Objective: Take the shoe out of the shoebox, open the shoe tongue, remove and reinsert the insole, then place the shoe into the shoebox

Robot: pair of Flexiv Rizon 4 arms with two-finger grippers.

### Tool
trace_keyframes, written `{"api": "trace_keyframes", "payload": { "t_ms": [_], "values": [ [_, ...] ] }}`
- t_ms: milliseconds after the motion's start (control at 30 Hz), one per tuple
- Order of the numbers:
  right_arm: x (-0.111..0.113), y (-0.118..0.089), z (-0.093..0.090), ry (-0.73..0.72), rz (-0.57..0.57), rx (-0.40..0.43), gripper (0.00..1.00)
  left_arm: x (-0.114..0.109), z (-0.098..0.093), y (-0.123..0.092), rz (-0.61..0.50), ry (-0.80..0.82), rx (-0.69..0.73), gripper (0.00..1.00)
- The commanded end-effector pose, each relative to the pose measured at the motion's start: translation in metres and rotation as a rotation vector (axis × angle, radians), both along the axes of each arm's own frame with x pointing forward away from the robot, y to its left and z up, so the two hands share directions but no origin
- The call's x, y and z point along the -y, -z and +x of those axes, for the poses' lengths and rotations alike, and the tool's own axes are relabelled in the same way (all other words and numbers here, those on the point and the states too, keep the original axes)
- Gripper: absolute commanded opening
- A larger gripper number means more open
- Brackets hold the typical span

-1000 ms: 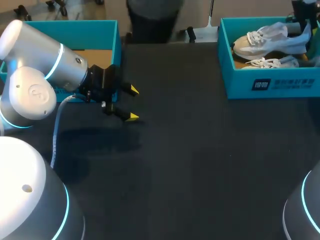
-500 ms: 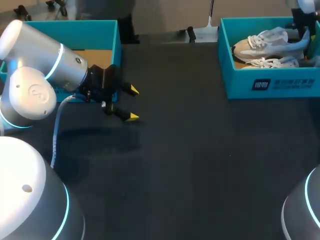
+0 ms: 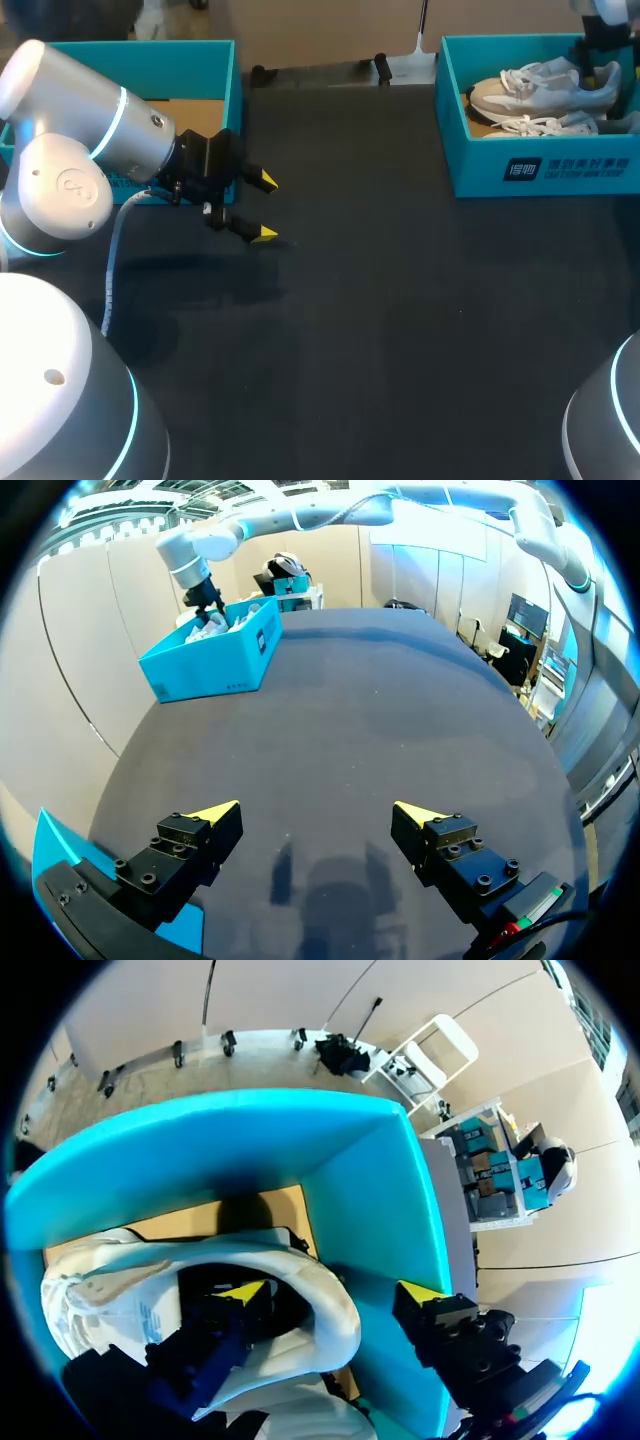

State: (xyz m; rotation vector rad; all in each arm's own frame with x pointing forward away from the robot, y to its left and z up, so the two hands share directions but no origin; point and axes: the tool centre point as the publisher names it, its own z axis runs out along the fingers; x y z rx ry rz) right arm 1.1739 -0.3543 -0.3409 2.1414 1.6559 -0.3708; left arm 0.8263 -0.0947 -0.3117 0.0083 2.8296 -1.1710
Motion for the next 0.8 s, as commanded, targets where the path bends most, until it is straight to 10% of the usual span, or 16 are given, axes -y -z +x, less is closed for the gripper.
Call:
{"api": "trace_keyframes", "payload": {
  "t_ms": [33, 800],
  "values": [
    [-0.004, -0.015, -0.009, 0.004, 0.011, 0.01, 0.89, 0.0, -0.001, 0.0, 0.001, 0.0, 0.001, 1.0],
    [-0.039, -0.073, -0.056, -0.118, 0.111, 0.02, 1.0, 0.0, -0.001, 0.0, 0.001, 0.0, 0.001, 1.0]
  ]
}}
